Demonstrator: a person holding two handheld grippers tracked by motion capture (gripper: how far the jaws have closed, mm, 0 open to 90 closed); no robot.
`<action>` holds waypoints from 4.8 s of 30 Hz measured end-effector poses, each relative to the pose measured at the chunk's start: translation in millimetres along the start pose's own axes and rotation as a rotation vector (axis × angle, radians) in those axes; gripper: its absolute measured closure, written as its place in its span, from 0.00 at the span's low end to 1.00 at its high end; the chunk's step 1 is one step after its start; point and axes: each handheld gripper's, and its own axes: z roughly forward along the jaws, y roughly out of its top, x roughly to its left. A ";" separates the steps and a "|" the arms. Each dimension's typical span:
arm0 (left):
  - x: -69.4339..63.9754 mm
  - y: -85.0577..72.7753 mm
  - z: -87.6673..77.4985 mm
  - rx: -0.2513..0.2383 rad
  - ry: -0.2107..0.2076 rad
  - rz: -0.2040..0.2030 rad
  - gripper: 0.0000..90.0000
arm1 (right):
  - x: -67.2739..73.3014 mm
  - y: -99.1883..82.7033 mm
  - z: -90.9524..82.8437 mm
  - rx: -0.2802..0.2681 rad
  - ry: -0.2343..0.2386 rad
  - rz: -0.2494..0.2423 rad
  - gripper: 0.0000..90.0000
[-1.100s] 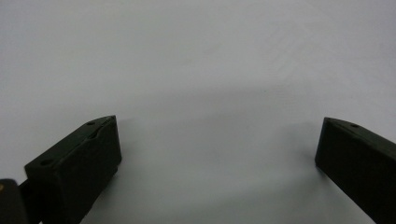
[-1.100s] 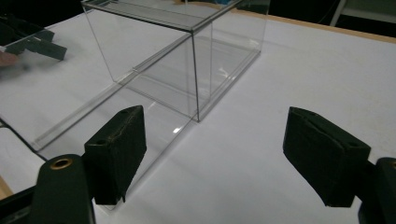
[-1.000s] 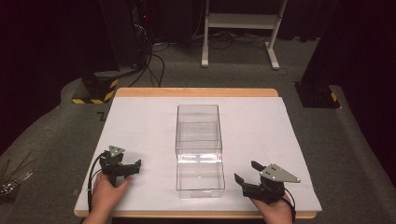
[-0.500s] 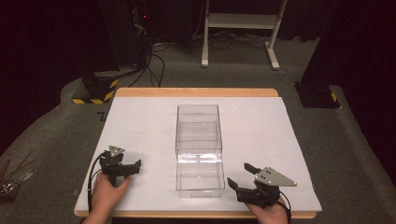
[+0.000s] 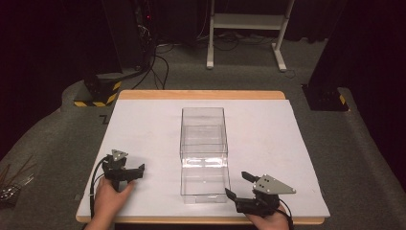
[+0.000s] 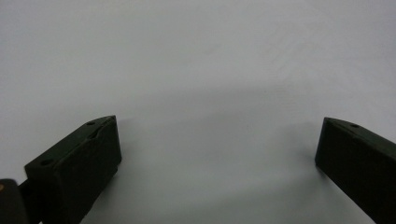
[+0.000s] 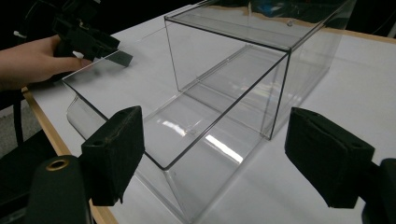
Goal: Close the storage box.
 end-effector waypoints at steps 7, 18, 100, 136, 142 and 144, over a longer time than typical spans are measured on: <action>0.0 0.0 0.0 0.000 0.000 0.000 0.01 | 3.6 -3.3 6.9 0.024 0.019 -0.009 0.22; 0.1 0.0 0.0 0.000 0.000 0.000 0.01 | 8.1 -6.2 14.2 0.050 0.025 -0.025 0.22; 0.1 0.1 0.1 0.001 -0.001 -0.001 0.01 | 2.8 -8.7 55.7 0.071 -0.072 0.009 0.21; 0.1 0.1 0.1 0.001 -0.001 -0.001 0.01 | -25.4 7.5 87.4 0.069 -0.130 0.045 0.17; 0.1 0.1 0.1 0.001 -0.001 -0.001 0.01 | -30.3 9.6 91.2 0.068 -0.135 0.040 0.17; 0.1 0.1 0.0 0.002 -0.001 -0.001 0.01 | -31.7 9.9 92.2 0.067 -0.139 0.041 0.17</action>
